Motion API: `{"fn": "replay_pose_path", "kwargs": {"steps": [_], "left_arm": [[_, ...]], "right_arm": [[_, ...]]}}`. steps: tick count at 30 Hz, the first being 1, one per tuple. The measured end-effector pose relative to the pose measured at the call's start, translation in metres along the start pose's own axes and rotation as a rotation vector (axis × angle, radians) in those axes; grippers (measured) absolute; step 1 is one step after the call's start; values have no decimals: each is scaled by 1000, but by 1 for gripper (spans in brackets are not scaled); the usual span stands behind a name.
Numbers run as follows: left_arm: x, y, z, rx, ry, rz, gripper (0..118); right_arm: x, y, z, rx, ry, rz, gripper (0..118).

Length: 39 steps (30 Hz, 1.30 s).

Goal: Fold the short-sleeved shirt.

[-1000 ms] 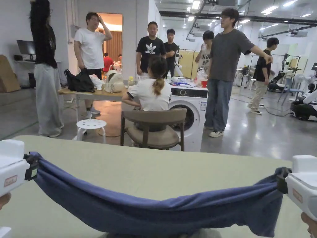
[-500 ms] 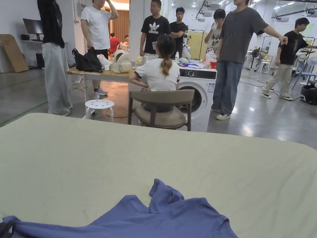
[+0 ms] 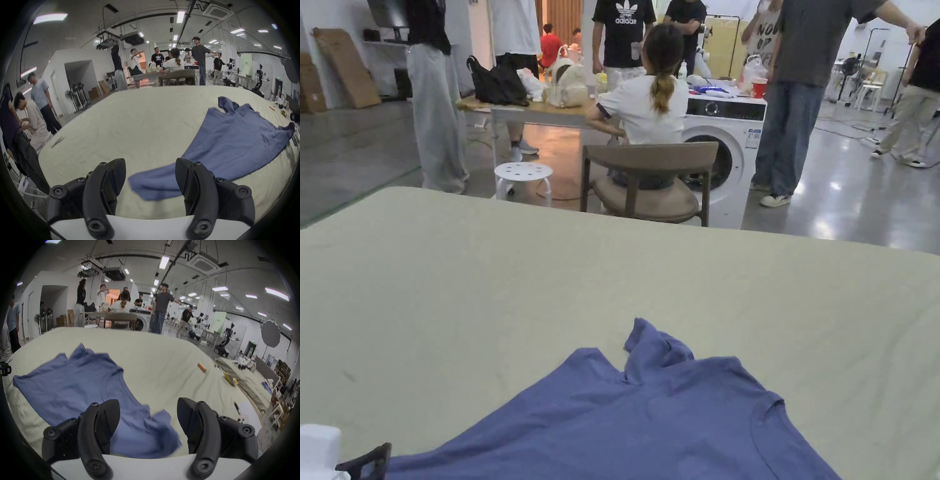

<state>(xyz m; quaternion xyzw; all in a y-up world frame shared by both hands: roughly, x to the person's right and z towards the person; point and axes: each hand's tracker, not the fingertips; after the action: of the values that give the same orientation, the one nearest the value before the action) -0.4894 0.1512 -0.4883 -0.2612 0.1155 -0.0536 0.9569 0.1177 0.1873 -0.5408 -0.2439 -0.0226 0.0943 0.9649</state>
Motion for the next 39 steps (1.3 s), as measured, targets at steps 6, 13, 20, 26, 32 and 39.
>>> {"fn": "replay_pose_path", "kwargs": {"steps": [6,13,20,26,32,39], "left_arm": [[48,44,0,158,-48,-10,66],[117,102,21,395,-91,-11,63],[142,122,37,510,-41,-16,14],[127,112,40,475,-58,25,0],[68,81,30,268,-37,58,0],[-22,34,2,-109,-72,210,0]], "right_arm": [[-58,46,-2,184,34,-28,79],[-122,80,-6,348,38,-112,63],[-148,85,3,467,37,-108,9],[-150,82,3,482,58,-135,0],[-155,78,3,464,113,-120,0],[-163,68,-9,396,150,-77,0]]}}
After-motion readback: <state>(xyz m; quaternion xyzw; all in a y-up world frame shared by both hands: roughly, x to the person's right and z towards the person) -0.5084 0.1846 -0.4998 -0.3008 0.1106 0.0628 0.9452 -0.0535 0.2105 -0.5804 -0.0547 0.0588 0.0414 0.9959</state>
